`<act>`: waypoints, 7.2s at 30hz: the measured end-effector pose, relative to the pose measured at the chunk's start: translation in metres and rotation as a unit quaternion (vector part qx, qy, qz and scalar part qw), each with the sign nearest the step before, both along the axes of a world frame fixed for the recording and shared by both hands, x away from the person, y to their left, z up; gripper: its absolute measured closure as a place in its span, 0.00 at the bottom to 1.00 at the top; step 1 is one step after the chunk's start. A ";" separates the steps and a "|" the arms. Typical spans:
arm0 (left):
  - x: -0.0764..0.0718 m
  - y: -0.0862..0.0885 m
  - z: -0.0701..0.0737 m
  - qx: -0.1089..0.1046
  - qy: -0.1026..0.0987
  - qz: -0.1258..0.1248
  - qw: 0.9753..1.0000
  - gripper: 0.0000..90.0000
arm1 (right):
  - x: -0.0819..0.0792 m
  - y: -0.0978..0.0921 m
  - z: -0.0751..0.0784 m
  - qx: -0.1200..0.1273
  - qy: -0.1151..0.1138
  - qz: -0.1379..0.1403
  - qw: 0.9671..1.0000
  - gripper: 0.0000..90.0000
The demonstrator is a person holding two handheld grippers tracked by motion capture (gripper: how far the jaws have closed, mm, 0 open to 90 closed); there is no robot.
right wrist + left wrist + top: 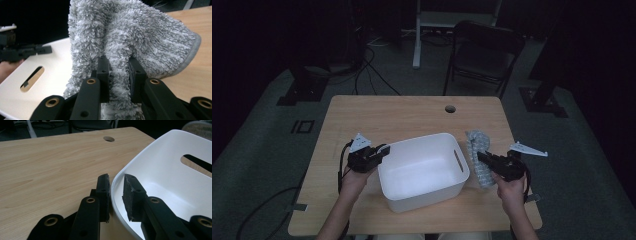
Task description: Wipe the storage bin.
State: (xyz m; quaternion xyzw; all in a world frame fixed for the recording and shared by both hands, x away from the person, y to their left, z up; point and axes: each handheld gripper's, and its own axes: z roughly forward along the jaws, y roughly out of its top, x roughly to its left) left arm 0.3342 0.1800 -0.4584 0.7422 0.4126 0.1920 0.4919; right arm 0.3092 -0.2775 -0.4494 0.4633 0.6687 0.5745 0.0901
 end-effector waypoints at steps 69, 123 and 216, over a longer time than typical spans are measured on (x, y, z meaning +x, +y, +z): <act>-0.002 -0.008 0.001 0.006 0.003 0.025 1.000 0.83 | 0.030 0.038 -0.069 -0.044 0.088 0.010 0.995 0.86; 0.000 -0.006 0.000 -0.003 0.007 0.017 1.000 0.83 | 0.083 0.045 -0.001 -0.021 0.016 0.017 0.999 0.84; 0.001 -0.009 -0.002 -0.019 0.017 0.033 0.999 0.82 | 0.057 0.042 -0.094 -0.044 0.103 0.015 0.994 0.86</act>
